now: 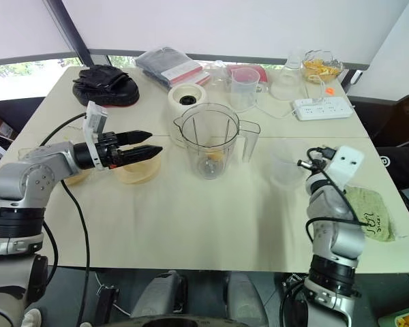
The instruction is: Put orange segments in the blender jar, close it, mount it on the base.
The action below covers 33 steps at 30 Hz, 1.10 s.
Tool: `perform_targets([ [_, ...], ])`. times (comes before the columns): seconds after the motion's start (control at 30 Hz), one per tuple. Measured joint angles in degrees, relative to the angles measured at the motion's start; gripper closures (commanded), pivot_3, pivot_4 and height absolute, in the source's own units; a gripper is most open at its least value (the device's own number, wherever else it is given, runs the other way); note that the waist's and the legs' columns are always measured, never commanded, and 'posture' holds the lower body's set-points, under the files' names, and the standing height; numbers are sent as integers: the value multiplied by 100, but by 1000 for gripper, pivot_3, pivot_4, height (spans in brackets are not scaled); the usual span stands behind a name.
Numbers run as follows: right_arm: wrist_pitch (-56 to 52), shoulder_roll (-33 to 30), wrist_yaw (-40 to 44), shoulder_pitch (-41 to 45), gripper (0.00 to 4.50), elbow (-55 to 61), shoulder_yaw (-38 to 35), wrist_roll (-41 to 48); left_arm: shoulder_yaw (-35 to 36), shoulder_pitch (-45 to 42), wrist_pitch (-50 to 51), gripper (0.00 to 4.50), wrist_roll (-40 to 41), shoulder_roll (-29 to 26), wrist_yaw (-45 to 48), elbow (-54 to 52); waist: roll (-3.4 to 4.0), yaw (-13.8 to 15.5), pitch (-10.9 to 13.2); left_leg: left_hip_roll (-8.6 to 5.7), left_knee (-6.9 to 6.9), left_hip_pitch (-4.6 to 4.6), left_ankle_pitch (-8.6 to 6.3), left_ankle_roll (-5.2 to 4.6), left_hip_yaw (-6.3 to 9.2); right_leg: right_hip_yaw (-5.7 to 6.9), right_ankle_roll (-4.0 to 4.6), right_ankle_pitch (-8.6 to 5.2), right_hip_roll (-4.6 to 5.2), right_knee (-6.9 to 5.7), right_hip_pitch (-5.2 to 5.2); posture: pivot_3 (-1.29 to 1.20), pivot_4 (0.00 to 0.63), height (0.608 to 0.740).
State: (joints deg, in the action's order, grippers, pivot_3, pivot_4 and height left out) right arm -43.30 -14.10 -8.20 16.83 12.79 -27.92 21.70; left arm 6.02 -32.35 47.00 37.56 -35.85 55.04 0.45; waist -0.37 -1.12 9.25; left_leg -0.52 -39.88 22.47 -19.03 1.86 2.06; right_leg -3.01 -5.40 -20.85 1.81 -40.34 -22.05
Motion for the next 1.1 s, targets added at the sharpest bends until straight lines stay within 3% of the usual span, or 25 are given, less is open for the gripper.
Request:
perform_targets([
  [0.23,-964,-958,90,909,4451,41,-362,338,-69,-7,-2,0,-1,68,0,69,7,-37,4,1,9,10,0,0,-7,-5,0,0,-2,0,-18,0,150,740],
  [0.5,-1426,-2227,724,2210,4451,-231,61,345,-72,-11,-24,0,-6,166,-34,73,11,-98,7,1,10,25,0,-1,-9,-6,0,0,-1,6,-28,0,150,740],
  [0.87,-1504,-2442,1482,2741,4451,112,1329,265,26,351,-169,0,86,272,-52,-286,11,-141,7,2,-4,91,16,29,-10,-5,-1,1,1,4,-89,0,150,740],
  [1.1,-1502,-2445,1649,2865,4451,383,1595,150,376,494,-490,0,275,385,-68,-535,10,-127,7,2,-12,93,16,28,-9,0,-1,1,5,5,-86,0,150,740],
])
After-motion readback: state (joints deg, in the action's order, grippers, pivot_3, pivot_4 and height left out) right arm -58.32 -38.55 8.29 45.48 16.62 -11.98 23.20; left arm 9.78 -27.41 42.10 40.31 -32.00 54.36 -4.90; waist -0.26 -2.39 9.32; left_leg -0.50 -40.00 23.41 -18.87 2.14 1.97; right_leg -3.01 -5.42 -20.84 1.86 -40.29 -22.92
